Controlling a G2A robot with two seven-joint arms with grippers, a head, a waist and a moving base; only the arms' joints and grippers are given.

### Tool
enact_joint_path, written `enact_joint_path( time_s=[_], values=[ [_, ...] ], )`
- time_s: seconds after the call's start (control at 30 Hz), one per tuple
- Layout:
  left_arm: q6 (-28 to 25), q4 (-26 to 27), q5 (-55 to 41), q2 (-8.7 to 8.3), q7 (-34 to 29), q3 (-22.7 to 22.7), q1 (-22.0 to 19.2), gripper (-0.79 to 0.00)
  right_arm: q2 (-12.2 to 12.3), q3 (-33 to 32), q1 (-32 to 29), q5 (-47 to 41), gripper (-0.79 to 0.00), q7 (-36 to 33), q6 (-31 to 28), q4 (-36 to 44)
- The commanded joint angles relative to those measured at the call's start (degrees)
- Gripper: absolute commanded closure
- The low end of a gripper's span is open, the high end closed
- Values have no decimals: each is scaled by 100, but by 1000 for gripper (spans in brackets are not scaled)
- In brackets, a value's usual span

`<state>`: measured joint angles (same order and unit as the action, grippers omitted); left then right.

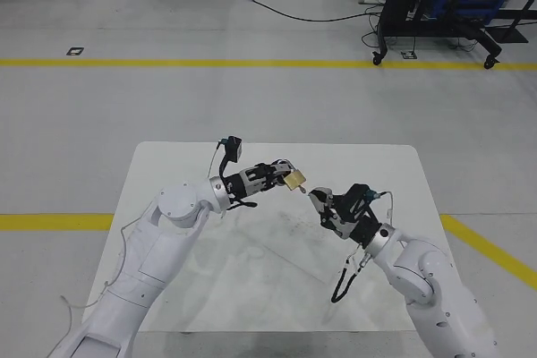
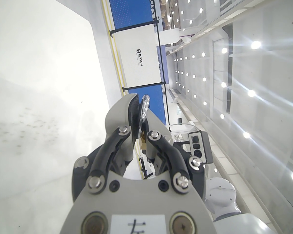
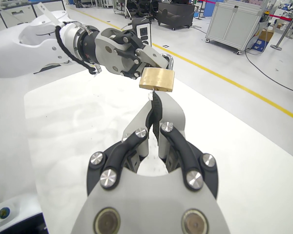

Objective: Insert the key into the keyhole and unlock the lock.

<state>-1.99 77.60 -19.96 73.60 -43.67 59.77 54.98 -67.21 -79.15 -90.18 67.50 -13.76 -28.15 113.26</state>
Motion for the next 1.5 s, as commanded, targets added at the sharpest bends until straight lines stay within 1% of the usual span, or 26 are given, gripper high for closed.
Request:
enact_joint_path(
  time_s=[0.0,0.03,0.07,0.1,0.13,0.17,0.2,0.3,0.4,0.57,0.63,0.77,0.87,0.9,0.97,1.0,1.03,1.07,1.1,1.2,1.27,1.37,1.47],
  values=[
    [6,-4,-7,3,9,-1,2,0,7,19,-45,132,0,29,7,81],
    [10,-1,-17,5,8,-3,3,0,13,15,-60,184,-83,21,-5,102],
    [13,-2,-50,8,4,-3,6,0,18,7,-70,217,-332,13,-5,126],
    [20,-5,-67,11,10,-4,7,0,21,2,-84,217,-536,18,-6,151],
    [22,-6,-68,13,13,-7,5,0,27,-17,-97,232,-659,15,-12,179],
    [22,-8,-75,14,9,-9,4,0,33,-47,-116,263,-659,9,-1,212],
    [21,-12,-69,15,12,-8,0,0,39,-91,-148,271,-785,30,16,256],
    [36,-21,-35,16,-34,-26,-7,0,66,-385,-324,233,-785,201,89,416],
    [135,-55,244,5,-252,-140,-51,0,95,-823,-602,119,-785,390,205,519],
    [341,-124,1000,-15,-812,-498,-156,0,132,-1736,-1121,-306,-785,784,339,599],
    [410,-127,1289,-20,-1010,-650,-181,0,142,-2007,-1338,-380,-785,884,290,694],
    [766,-235,1777,-17,-1277,-935,-261,0,158,-2271,-1649,-249,-785,959,164,911],
    [1038,-334,2053,4,-1286,-1111,-327,0,158,-2271,-1649,-249,-785,959,164,911],
    [1193,-392,2040,15,-1263,-1142,-326,-28,158,-2271,-1649,-249,-785,959,164,911],
    [1539,-495,2048,39,-1135,-1180,-356,-376,158,-2271,-1649,-249,-785,959,164,911],
    [1758,-549,1949,56,-1094,-1180,-358,-573,158,-2271,-1649,-249,-785,959,164,911],
    [1922,-564,1902,69,-1065,-1188,-381,-610,158,-2271,-1649,-249,-785,959,164,911],
    [1988,-571,1901,75,-1035,-1192,-397,-763,158,-2271,-1649,-249,-785,959,164,911],
    [2063,-581,1844,83,-1010,-1179,-408,-785,158,-2271,-1649,-249,-785,959,164,911],
    [2136,-574,1684,93,-971,-1114,-433,-785,158,-2271,-1649,-249,-785,959,164,911],
    [2092,-556,1627,86,-948,-1049,-442,-785,158,-2271,-1649,-249,-785,959,164,911],
    [1869,-463,1408,65,-814,-832,-418,-785,158,-2271,-1649,-249,-785,959,164,911],
    [1408,-267,1034,41,-600,-515,-325,-785,158,-2271,-1649,-249,-785,959,164,911]
  ],
)
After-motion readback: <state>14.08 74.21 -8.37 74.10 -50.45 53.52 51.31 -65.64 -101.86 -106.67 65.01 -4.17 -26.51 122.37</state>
